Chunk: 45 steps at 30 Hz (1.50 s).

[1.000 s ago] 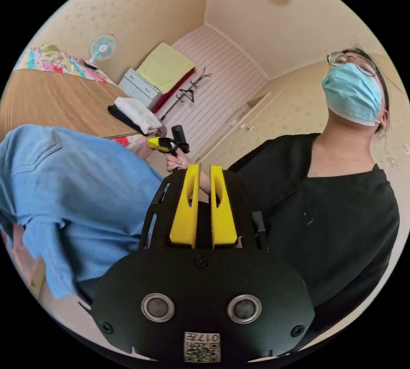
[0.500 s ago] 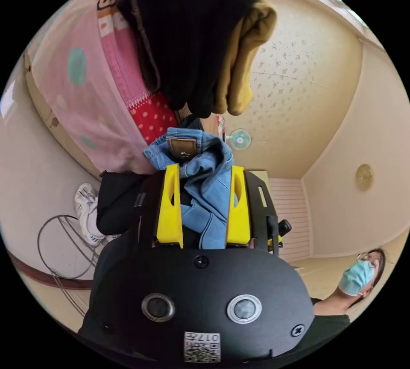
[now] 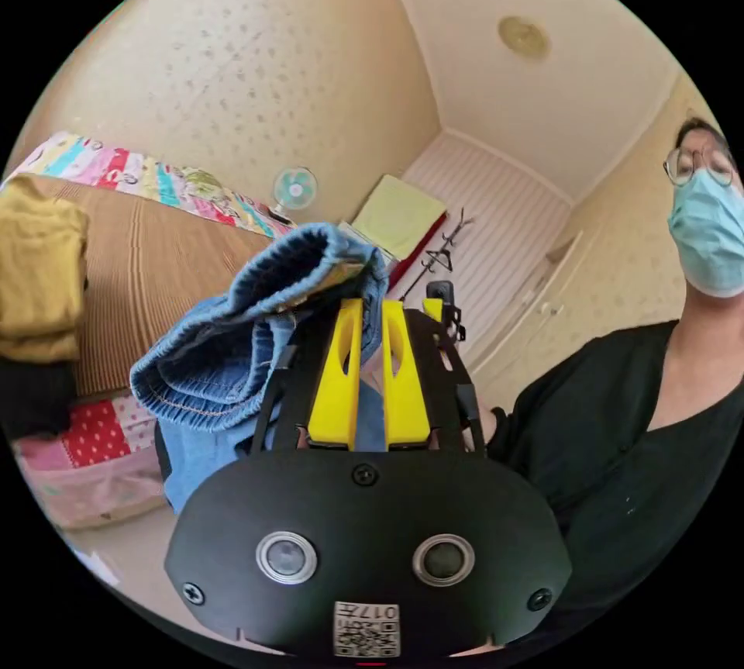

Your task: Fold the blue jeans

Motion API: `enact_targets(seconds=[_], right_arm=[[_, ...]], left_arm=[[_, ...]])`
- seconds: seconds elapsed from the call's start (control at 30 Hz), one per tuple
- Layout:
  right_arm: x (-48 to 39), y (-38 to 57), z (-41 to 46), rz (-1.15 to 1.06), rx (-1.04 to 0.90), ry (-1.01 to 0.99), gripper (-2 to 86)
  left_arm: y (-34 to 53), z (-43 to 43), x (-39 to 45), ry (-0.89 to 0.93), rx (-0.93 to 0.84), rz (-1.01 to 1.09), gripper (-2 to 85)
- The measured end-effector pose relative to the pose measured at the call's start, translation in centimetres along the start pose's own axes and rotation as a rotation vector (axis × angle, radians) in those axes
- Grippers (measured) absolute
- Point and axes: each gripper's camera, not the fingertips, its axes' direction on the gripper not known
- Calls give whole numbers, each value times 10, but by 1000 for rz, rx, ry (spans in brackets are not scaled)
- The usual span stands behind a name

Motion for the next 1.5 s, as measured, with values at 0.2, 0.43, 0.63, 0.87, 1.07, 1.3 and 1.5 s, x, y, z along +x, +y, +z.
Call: enact_targets(seconds=[0.2,0.43,0.63,0.87,1.07,1.3,1.5], right_arm=[[21,9,2,120,-226,87,134],[31,23,-49,143,-115,-10,66],[77,39,-110,319,203,-295,38],[89,19,-128,288,281,-575,26],[66,-8,-131,205,127,-523,27],[79,27,-122,318,185,-765,28],[85,41,-146,360,266,-819,32]], left_arm=[[47,68,26,-14,-203,-8,49],[80,44,26,118,-146,-107,64],[93,9,32,165,-123,-160,86],[94,-30,17,250,-51,-303,109],[106,-54,-42,446,124,-553,162],[112,-27,-70,540,112,-699,128],[102,-46,-52,444,166,-593,73]])
